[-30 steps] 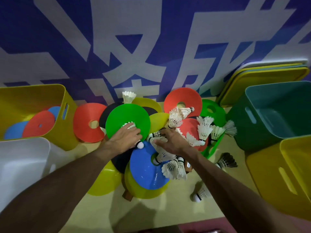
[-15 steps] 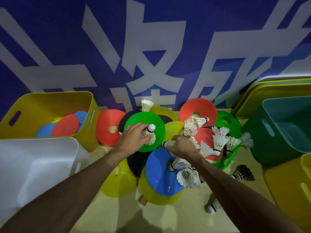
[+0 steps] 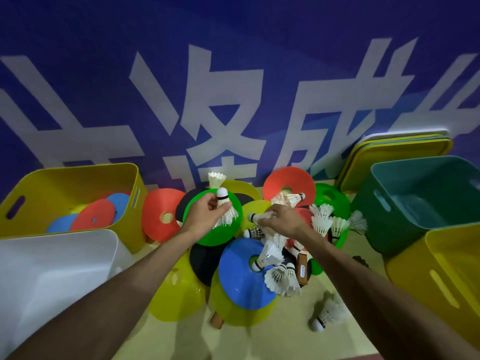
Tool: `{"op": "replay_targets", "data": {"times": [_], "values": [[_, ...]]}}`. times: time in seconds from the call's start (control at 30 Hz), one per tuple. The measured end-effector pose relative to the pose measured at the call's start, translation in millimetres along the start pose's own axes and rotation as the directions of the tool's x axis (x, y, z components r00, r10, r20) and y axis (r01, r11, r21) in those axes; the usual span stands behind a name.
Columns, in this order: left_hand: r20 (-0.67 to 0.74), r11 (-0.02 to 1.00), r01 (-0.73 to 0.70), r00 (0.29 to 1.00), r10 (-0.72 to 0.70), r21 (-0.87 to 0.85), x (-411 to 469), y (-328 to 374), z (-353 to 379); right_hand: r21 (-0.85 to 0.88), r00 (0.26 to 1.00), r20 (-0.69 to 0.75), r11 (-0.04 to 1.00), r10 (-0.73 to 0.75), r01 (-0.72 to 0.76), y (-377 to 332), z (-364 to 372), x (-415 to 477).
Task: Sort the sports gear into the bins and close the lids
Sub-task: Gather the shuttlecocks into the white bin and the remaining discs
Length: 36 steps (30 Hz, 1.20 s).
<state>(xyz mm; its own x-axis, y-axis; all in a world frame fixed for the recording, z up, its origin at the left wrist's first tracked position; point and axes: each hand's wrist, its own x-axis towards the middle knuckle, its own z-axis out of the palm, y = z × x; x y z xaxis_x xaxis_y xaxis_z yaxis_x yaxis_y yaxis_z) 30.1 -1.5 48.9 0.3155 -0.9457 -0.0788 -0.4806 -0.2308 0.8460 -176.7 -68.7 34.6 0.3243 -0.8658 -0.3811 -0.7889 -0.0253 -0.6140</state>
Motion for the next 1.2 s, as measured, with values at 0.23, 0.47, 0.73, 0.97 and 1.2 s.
{"op": "replay_targets", "data": {"times": [0.23,0.47,0.73,0.97,1.2], "values": [[0.022,1.0,0.015,1.0,-0.014,-0.013,5.5,25.2,1.1,0.34,0.996,-0.085,0.939,-0.024,0.052,-3.0,-19.6,-11.4],[-0.176,0.998,0.054,0.983,-0.06,-0.038,-1.5,33.3,-64.4,0.457,0.984,-0.095,0.871,-0.152,0.179,-78.0,-6.1,3.7],[-0.358,0.975,0.182,0.909,-0.215,-0.124,-75.7,-21.7,-184.0,0.469,0.93,0.077,0.836,-0.359,0.284,-196.9,79.0,-5.5],[-0.402,0.929,0.308,0.839,-0.367,-0.205,-132.3,-97.4,-261.4,0.403,0.865,0.185,0.839,-0.467,0.367,-272.6,171.1,-31.2],[-0.37,0.846,0.376,0.776,-0.51,-0.378,-154.0,-147.5,-272.7,0.278,0.861,0.261,0.888,-0.437,0.366,-290.2,233.6,-38.7]]}}
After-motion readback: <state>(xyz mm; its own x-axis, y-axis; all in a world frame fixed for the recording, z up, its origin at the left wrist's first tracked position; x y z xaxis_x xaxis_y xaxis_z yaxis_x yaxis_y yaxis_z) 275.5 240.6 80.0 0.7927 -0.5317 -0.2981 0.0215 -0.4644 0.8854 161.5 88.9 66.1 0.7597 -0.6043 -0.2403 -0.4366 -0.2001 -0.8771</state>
